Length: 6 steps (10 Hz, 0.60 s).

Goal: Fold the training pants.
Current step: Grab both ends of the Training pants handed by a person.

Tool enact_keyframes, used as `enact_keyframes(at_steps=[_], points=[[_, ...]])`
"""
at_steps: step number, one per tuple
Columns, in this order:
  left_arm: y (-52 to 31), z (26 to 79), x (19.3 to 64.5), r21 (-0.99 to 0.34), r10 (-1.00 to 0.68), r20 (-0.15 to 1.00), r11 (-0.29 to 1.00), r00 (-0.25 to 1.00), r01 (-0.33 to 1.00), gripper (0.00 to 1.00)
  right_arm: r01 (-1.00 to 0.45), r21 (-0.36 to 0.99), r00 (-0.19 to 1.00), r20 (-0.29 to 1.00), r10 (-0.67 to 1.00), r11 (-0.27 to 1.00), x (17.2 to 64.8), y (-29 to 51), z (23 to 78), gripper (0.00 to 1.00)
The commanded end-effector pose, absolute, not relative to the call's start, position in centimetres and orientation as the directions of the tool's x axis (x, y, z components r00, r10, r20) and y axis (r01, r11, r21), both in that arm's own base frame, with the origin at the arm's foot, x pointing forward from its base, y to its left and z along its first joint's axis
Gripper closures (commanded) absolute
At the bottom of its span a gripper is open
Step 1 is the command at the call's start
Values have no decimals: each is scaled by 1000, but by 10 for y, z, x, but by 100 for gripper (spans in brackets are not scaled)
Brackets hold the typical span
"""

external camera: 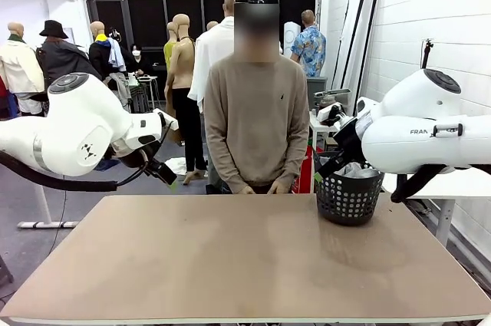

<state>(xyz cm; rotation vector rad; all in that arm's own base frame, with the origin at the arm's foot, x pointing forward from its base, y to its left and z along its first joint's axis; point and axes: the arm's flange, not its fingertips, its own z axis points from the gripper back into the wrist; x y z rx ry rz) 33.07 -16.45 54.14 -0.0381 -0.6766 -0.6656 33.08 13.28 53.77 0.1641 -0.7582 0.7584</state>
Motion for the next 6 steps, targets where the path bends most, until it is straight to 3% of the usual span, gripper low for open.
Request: enact_keyframes(at_steps=[1, 6], points=[[-157, 535, 317, 169, -553, 636, 781, 538, 602, 0, -695, -99, 449, 714, 537, 712, 337, 125, 535, 0], [-148, 535, 326, 151, -539, 661, 777, 522, 611, 0, -656, -96, 470, 724, 505, 748, 337, 114, 537, 0]])
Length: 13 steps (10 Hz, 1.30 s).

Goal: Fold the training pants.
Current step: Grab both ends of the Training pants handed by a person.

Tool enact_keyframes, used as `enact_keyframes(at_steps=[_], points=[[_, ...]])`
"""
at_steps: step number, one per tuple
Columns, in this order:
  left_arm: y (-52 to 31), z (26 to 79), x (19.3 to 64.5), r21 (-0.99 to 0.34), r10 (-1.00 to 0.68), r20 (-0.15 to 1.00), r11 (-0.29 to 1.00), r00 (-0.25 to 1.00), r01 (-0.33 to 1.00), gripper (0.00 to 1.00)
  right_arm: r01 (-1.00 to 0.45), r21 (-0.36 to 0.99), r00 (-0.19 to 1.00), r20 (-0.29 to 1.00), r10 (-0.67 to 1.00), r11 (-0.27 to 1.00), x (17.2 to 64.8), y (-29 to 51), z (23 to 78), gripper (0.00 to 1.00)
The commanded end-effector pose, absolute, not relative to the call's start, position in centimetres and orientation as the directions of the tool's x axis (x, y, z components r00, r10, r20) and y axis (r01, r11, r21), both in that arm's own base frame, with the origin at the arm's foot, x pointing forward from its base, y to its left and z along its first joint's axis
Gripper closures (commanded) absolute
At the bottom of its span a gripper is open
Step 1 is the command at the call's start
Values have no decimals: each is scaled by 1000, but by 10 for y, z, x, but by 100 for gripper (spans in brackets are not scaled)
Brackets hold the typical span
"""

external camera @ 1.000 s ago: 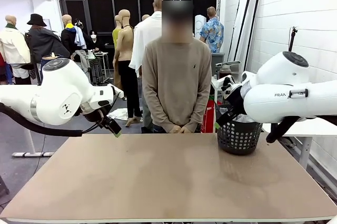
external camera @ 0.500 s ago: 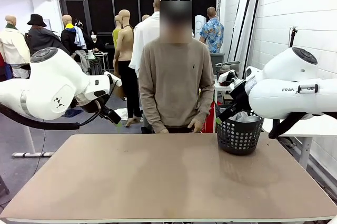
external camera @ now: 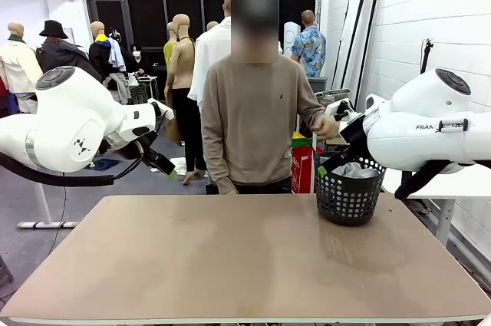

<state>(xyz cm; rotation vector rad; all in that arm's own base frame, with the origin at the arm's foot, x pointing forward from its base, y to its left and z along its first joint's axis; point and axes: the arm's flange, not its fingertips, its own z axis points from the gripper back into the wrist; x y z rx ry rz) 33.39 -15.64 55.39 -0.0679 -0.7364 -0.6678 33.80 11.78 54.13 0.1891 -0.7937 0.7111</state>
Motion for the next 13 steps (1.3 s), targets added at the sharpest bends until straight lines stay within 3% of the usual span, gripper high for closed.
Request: enact_keyframes(at_steps=[1, 3, 13], points=[[-146, 533, 327, 150, -537, 659, 780, 527, 608, 0, -656, -96, 470, 724, 505, 749, 338, 115, 536, 0], [-155, 553, 336, 165, -537, 643, 794, 546, 585, 0, -648, -102, 485, 709, 512, 755, 338, 118, 541, 0], [-155, 553, 336, 165, -537, 643, 794, 546, 585, 0, -648, -102, 485, 709, 512, 755, 338, 118, 541, 0]])
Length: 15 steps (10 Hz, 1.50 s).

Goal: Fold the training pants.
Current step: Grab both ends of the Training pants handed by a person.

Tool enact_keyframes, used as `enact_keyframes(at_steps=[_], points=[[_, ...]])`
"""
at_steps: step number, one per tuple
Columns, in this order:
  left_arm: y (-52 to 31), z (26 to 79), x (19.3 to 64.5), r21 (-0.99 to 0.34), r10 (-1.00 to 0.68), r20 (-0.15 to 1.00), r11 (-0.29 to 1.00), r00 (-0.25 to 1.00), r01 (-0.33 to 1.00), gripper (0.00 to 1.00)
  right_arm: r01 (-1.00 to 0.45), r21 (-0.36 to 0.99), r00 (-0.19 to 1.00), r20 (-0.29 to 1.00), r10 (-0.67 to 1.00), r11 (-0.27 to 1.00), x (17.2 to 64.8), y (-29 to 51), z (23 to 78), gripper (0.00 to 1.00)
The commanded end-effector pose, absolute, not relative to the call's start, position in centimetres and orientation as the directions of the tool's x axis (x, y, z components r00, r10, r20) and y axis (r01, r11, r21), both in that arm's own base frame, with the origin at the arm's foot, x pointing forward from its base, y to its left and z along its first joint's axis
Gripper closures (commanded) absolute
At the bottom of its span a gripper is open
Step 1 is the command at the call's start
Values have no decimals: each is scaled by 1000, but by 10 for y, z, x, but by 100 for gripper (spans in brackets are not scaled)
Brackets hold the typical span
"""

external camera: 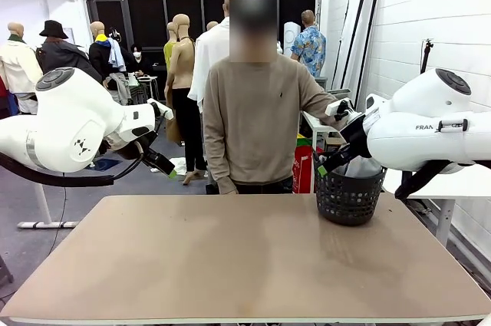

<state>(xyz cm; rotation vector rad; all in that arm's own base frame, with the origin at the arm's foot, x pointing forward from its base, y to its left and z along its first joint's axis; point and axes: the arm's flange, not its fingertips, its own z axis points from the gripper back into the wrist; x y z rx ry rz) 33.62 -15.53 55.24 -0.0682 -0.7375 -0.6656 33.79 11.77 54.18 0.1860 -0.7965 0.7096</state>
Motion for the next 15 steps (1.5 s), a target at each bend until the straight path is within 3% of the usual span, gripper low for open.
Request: enact_keyframes(at_steps=[1, 15], points=[[-155, 553, 336, 165, -537, 643, 794, 546, 585, 0, -648, -102, 485, 709, 512, 755, 338, 118, 541, 0], [-155, 553, 336, 165, -537, 643, 794, 546, 585, 0, -648, -102, 485, 709, 512, 755, 338, 118, 541, 0]])
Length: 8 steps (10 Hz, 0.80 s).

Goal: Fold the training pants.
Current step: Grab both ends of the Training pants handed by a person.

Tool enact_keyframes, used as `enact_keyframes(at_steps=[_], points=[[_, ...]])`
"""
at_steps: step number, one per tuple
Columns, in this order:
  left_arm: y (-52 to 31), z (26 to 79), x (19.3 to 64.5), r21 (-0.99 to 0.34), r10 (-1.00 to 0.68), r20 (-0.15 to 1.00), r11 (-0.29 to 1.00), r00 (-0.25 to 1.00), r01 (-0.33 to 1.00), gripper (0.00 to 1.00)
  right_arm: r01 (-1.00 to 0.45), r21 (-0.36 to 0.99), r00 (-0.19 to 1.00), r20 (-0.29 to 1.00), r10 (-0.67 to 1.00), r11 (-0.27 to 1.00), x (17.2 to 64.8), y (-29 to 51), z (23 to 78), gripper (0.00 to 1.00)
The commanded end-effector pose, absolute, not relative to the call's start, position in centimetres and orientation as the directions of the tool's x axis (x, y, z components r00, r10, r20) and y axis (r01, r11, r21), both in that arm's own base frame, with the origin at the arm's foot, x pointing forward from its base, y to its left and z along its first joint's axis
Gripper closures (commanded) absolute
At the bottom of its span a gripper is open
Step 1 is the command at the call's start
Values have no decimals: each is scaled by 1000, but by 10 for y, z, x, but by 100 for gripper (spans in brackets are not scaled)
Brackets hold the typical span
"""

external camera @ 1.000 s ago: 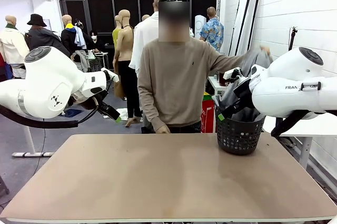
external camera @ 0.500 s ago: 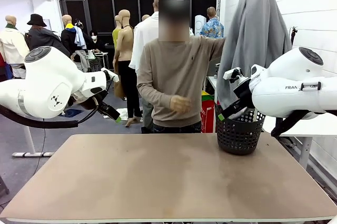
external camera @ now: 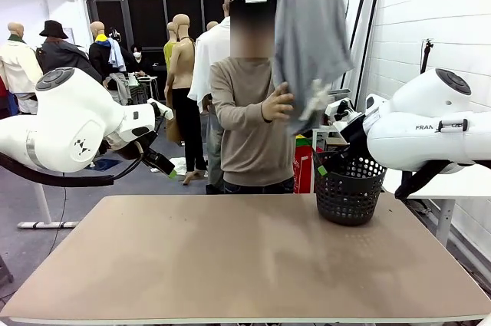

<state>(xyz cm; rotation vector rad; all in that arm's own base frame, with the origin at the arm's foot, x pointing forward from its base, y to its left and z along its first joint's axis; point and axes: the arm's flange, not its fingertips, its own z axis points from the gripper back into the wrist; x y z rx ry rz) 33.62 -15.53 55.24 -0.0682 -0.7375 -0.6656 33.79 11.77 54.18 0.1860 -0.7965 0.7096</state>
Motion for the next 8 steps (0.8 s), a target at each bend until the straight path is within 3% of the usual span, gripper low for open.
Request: enact_keyframes(at_steps=[1, 8], points=[[-155, 553, 336, 165, -537, 643, 794, 546, 585, 0, -648, -102, 485, 709, 512, 755, 338, 118, 541, 0], [-155, 553, 336, 165, -537, 643, 794, 546, 585, 0, -648, -102, 485, 709, 512, 755, 338, 118, 541, 0]])
